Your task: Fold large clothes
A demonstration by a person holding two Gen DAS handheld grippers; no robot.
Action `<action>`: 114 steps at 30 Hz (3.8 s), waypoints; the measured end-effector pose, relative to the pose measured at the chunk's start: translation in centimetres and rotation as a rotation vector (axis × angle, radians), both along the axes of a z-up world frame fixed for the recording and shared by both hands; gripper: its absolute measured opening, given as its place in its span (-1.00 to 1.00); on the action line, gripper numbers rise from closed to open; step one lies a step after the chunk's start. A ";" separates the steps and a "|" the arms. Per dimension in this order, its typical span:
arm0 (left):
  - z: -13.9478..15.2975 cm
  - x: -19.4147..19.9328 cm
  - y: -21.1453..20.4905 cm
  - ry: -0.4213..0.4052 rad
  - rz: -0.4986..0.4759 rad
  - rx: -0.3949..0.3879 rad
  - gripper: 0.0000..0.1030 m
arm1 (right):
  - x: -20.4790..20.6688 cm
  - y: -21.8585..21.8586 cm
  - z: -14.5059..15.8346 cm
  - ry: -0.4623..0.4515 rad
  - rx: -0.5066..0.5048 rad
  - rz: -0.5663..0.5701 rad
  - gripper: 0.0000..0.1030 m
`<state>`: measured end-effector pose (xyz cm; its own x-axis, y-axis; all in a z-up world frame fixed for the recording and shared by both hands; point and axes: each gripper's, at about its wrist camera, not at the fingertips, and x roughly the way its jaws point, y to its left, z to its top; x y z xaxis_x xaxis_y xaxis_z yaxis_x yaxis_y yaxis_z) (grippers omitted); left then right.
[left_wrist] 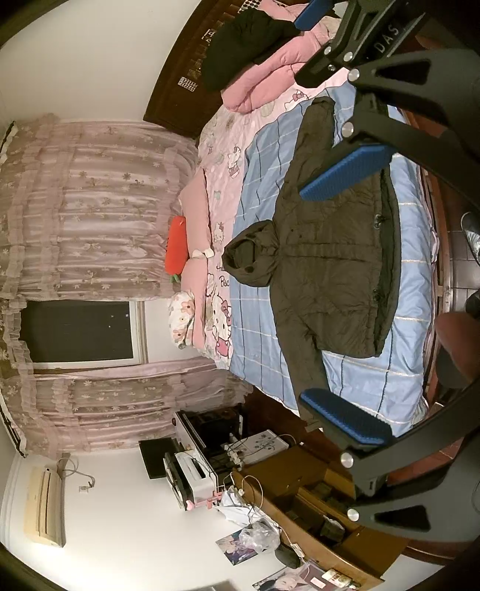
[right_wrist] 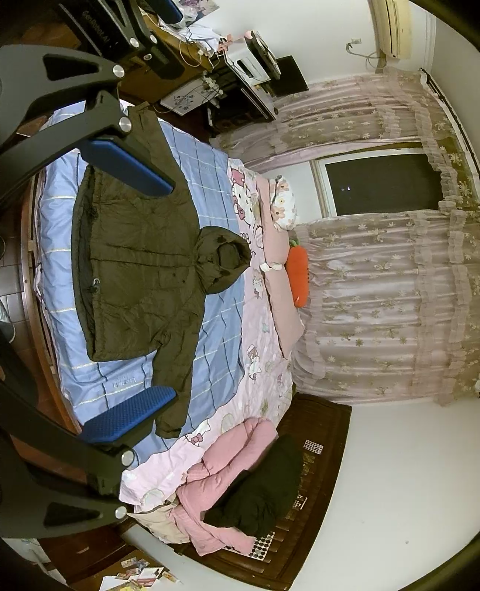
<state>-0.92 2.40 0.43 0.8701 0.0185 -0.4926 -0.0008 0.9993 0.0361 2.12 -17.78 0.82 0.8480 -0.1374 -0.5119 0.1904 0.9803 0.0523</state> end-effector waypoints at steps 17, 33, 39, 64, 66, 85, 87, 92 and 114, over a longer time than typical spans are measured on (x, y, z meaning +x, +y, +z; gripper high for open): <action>0.3 0.0 0.1 0.001 -0.002 0.002 0.96 | 0.1 -0.3 -0.1 0.003 0.002 0.001 0.97; 0.4 0.0 0.1 -0.001 -0.002 0.004 0.96 | 0.2 -0.3 -0.6 0.008 -0.001 0.002 0.97; 0.4 -0.1 0.2 0.000 0.000 0.004 0.96 | 0.2 -0.4 -0.8 0.007 0.002 -0.001 0.97; -3.0 1.3 0.3 0.044 -0.021 0.008 0.96 | -0.2 0.5 -5.8 0.041 0.011 0.011 0.97; -4.4 1.4 0.8 0.054 -0.023 0.003 0.96 | 0.0 0.5 -6.7 0.046 0.013 0.015 0.97; -17.5 2.4 4.0 -0.137 -0.106 -0.074 0.96 | -2.2 -1.3 -11.3 -0.173 -0.023 0.034 0.97; -17.7 2.4 4.3 -0.144 -0.144 -0.105 0.96 | -3.4 -1.3 -11.2 -0.253 -0.066 0.033 0.97; -18.4 3.3 4.9 -0.127 -0.057 -0.061 0.96 | -5.5 -0.5 -11.3 -0.397 -0.182 0.042 0.97; -25.8 11.7 10.3 -0.062 0.049 -0.025 0.96 | 0.8 -4.5 -19.6 -0.401 -0.165 -0.062 0.97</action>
<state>10.80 12.68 -25.40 0.8973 0.0502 -0.4385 -0.0512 0.9986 0.0095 2.95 -22.28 -18.79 0.9628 -0.2464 -0.1106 0.2454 0.9691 -0.0228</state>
